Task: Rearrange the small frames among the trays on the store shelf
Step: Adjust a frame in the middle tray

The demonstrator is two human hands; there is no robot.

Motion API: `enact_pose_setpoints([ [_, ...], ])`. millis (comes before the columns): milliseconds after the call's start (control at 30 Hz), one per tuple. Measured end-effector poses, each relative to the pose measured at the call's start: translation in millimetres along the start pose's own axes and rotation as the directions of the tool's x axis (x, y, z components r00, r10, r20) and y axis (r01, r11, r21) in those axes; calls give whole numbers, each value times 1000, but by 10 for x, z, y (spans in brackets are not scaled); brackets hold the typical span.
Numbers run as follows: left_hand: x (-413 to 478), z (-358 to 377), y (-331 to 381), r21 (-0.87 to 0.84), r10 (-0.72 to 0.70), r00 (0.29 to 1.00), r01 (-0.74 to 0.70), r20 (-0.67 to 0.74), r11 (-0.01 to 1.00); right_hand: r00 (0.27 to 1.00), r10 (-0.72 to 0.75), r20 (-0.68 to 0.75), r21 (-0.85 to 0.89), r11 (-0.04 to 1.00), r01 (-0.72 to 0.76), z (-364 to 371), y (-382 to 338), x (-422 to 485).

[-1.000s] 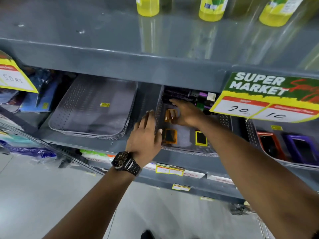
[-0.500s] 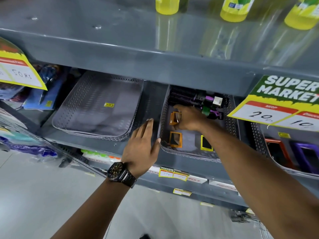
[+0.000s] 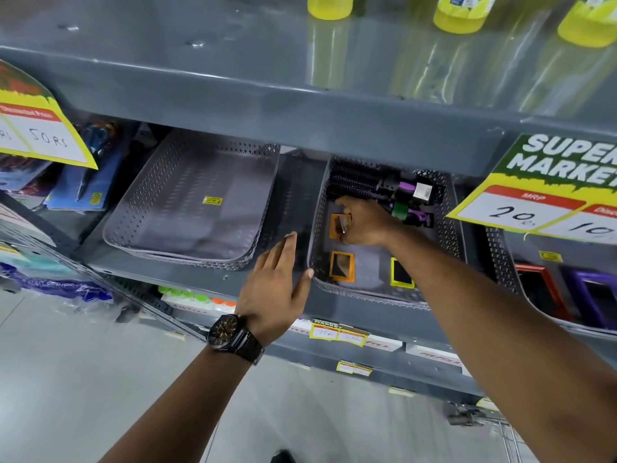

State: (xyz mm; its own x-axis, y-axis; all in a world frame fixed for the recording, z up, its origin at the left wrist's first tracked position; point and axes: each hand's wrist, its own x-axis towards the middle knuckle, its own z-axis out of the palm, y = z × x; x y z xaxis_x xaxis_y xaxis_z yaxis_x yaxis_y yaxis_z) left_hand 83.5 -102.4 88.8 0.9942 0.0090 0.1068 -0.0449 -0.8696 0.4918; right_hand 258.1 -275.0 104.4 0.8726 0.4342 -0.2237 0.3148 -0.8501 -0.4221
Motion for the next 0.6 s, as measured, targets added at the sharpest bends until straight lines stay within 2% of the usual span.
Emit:
enact_pose_setpoints([
  [167, -8, -14, 38, -5, -4, 1000, 4, -4, 1000, 1000, -4, 4, 8, 1000, 4, -47, 1, -63],
  [267, 15, -20, 163, 14, 26, 998, -25, -59, 1000, 996, -23, -85, 69, 997, 29, -120, 60, -251],
  [367, 98, 33, 374, 17, 97, 990, -96, -100, 995, 981, 36, -189, 158, 987, -6, -192, 235, -521],
  [467, 231, 166, 721, -4, 174, 980, -175, -94, 985, 924, 102, -370, 74, 994, -80, -281, 548, -866],
  [533, 310, 296, 1038, -27, 230, 969, -233, -92, 972, 860, 97, -501, 104, 993, -51, -404, 810, -1121],
  [600, 358, 442, 1384, -59, 286, 956, -290, -69, 955, 837, 83, -540, 94, 995, -39, -569, 1104, -1362],
])
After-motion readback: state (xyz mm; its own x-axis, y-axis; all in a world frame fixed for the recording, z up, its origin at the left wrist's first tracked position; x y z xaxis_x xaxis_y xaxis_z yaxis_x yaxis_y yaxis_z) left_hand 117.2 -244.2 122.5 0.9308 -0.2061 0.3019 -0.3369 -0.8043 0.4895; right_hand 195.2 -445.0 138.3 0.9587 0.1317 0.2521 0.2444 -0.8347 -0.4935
